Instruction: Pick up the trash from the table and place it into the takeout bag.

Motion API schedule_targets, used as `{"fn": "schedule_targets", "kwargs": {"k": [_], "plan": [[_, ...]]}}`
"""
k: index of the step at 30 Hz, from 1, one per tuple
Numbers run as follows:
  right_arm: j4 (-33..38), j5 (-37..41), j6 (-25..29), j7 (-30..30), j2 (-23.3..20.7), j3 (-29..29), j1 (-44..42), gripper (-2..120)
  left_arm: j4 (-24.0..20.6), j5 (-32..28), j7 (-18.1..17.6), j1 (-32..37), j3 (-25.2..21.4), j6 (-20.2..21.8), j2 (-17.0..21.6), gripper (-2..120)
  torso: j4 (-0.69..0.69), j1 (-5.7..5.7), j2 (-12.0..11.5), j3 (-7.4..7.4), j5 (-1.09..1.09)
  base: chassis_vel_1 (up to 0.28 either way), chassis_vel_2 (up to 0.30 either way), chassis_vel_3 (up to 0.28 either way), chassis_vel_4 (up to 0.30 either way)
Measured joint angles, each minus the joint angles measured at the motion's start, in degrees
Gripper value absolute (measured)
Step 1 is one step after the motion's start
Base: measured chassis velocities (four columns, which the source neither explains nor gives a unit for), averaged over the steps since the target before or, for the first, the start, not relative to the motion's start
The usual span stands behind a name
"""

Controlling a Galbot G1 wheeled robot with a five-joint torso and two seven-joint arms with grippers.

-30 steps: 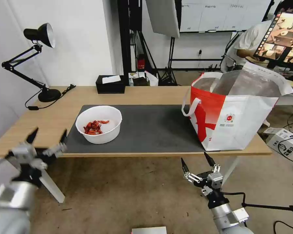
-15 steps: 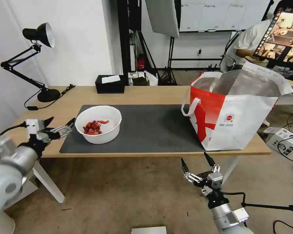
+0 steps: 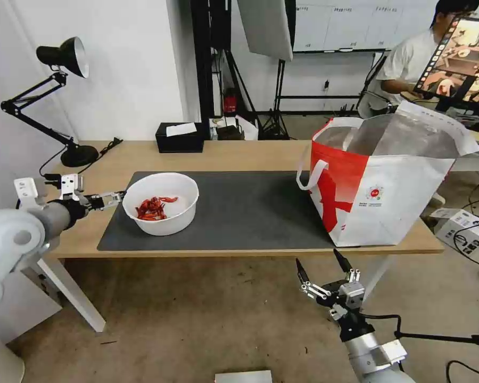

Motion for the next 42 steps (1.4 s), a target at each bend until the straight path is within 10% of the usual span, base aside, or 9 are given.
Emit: {"fn": "schedule_targets", "kwargs": {"k": [42], "plan": [[0.0, 0.0, 0.0, 0.0, 0.0, 0.0, 0.0, 100, 6.9, -3.6, -3.4, -8.0, 7.8, 0.9, -4.4, 100, 0.00, 0.00, 0.0, 0.00, 0.02, 0.000, 0.000, 0.000, 0.000]]}}
